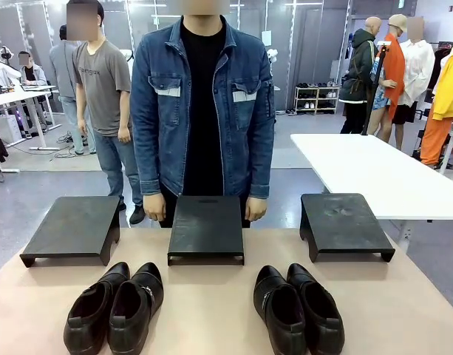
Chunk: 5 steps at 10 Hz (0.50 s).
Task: Place the shoes on the stand as instructed by the person.
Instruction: Pick up one pair of Shoes and place it on the Shoes Stand indicated by the person.
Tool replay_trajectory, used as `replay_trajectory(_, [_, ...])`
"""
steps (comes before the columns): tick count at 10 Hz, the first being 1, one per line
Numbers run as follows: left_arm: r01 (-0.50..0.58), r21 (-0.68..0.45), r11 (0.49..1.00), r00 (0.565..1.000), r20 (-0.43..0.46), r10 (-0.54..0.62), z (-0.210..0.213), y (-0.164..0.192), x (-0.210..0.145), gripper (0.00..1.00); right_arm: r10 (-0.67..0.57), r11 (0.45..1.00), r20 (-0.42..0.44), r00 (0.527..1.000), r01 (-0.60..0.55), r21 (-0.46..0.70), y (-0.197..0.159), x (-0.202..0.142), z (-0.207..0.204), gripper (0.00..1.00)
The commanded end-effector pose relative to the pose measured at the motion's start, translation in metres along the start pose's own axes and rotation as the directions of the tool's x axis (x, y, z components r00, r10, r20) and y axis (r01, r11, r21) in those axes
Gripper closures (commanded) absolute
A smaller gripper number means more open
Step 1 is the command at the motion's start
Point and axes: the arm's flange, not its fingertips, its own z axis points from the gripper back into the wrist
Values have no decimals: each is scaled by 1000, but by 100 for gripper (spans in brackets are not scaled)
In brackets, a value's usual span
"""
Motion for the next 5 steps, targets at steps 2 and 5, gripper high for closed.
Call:
replay_trajectory(2, [0, -9, 1000, 997, 81, 1, -4, 0, 5, 0, 18, 1000, 7, 1000, -18, -5, 4, 7, -9, 0])
replay_trajectory(5, [-19, -2, 1000, 996, 82, 19, 4, 6, 1, 0, -6, 1000, 2, 1000, 6, -9, 1, 5, -7, 0])
